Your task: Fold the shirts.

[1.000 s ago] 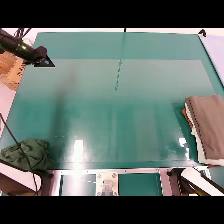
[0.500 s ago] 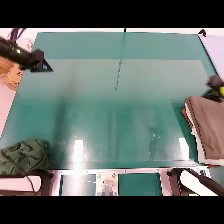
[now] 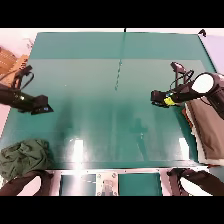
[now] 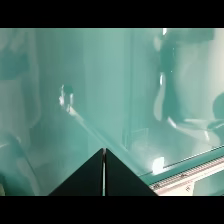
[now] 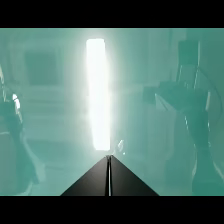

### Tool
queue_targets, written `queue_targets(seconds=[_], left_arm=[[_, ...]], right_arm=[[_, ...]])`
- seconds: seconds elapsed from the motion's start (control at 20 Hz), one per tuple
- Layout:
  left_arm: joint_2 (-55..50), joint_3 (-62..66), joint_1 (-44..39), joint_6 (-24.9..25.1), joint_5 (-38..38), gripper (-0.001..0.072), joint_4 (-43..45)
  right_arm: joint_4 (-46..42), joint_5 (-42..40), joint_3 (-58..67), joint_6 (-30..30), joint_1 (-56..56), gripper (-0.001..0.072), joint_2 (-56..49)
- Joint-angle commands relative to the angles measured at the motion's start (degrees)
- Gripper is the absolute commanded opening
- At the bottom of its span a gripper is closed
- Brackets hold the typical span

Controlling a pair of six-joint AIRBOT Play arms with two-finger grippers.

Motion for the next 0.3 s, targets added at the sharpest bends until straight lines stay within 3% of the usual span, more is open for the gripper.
queue_targets(seconds=[0.0,0.25], left_arm=[[2.3,-3.6,0.0,-0.4,1.3,0.0027,1.0],[2.3,-3.6,0.0,-0.3,5.0,0.0028,1.0]], right_arm=[[0.2,0.4,-0.7,0.0,1.9,0.0022,0.0],[0.2,0.4,-0.7,0.0,1.9,0.0022,0.0]])
